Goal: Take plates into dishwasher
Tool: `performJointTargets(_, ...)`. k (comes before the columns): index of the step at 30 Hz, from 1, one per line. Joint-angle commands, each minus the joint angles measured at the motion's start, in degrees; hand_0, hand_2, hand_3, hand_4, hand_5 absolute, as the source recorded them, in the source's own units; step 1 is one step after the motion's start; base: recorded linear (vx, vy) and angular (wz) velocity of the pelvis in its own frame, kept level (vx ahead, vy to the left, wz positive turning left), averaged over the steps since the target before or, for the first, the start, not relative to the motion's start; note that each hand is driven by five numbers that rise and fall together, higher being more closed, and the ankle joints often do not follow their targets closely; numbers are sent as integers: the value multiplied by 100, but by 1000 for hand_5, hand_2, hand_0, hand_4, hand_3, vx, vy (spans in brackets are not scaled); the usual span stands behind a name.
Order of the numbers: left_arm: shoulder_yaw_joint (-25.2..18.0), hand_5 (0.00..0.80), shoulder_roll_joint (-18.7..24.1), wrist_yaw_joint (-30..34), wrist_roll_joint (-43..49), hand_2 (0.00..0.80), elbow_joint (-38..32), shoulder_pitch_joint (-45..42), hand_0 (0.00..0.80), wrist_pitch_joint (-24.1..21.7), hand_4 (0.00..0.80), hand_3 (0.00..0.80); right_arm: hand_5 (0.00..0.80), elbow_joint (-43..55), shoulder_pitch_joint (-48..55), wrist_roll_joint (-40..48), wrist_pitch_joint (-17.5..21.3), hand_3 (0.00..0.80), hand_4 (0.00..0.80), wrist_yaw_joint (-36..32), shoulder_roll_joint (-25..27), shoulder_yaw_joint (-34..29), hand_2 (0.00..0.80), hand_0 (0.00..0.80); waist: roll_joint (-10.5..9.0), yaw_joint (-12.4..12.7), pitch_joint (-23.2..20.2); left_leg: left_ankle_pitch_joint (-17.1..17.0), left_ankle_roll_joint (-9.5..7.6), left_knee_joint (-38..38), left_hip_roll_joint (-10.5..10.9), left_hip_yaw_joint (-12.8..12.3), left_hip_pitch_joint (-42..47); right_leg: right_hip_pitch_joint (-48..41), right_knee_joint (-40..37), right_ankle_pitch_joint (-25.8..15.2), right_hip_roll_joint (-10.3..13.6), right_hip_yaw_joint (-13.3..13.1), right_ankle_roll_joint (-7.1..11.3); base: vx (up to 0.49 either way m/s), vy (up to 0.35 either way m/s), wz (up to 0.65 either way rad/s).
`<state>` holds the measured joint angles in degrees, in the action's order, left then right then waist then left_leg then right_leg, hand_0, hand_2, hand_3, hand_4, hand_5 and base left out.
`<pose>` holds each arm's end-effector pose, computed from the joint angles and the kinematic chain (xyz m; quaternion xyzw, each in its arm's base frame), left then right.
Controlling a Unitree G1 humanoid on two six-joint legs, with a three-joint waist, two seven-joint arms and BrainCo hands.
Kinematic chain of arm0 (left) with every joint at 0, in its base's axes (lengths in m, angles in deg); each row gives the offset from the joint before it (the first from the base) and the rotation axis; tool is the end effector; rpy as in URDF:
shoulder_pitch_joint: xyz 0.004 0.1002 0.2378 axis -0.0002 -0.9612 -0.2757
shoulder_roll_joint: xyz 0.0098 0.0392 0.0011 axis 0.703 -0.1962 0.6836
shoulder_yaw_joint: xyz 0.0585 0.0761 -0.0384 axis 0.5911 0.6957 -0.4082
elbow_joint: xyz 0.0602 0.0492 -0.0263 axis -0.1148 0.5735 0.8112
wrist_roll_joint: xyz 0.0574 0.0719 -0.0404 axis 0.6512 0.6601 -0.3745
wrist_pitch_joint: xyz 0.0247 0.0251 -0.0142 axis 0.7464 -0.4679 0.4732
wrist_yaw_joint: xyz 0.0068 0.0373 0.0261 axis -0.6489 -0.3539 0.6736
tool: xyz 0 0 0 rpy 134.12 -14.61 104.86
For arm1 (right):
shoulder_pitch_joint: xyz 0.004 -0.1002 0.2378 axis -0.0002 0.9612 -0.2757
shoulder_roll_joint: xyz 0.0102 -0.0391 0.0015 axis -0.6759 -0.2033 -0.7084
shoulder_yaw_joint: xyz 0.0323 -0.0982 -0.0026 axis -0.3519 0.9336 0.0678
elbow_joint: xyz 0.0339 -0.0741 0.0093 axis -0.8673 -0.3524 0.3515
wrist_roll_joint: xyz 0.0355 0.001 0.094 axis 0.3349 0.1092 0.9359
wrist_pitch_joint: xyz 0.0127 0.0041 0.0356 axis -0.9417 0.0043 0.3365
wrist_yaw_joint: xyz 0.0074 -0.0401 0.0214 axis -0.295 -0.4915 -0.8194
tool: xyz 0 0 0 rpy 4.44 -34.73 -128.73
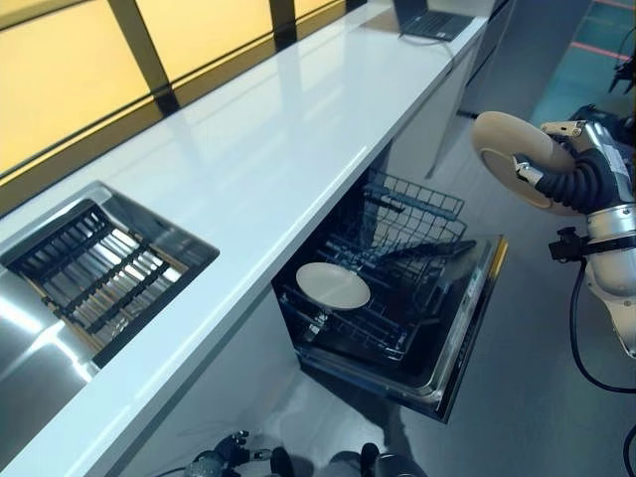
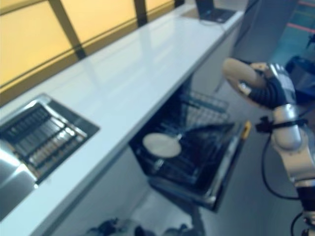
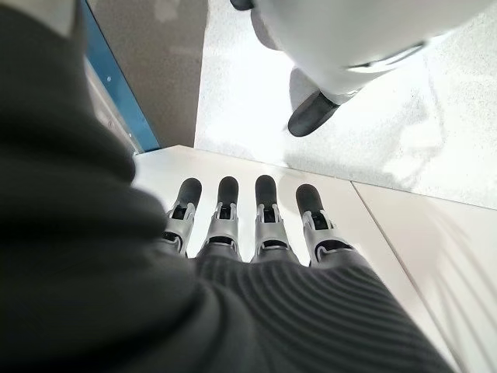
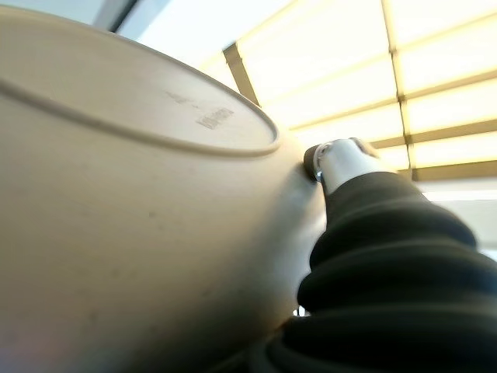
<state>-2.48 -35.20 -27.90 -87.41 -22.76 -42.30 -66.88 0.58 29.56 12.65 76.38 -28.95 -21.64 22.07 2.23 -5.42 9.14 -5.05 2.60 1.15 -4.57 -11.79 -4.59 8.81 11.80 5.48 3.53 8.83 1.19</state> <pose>0.1109 0.2067 -0.1055 0.1920 0.4967 -0.0973 0.8408 0.2362 -0.2751 0.2136 -0.4924 -0.3107 -0.0988 0.8070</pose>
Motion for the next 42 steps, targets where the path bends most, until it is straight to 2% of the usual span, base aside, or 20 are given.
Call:
performJointTargets(1,50,0,256,-146,-206,0,-80,317,0,-19,0,0,800,109,-605,37,-35,800,800,351,-338,-23,800,800,-384,1,377,665,-241,91,497,-140,68,-728,-1438,-217,-498,279,-165,-40,25,7)
performJointTargets(11,30,0,283,-173,-277,0,-205,370,0,-101,0,0,800,113,-828,11,-137,800,800,227,-639,347,800,800,-319,70,689,602,-220,74,476,-173,-123,-562,-1402,-211,-476,416,-197,-9,-1,2)
performJointTargets(27,184,0,224,-187,-273,0,-228,497,0,-110,0,0,800,-39,-1222,22,-377,800,800,455,-1235,759,800,800,-223,179,954,539,-165,62,458,-107,-257,-463,-1367,-173,-443,553,-245,1,-4,3)
performJointTargets(42,349,0,286,-137,-184,0,-321,605,0,-36,0,0,800,-813,-1905,-405,-684,800,800,378,-1187,1279,800,800,-135,341,1148,490,-139,42,471,46,-379,-321,-1249,-120,-413,682,-273,2,-17,3)
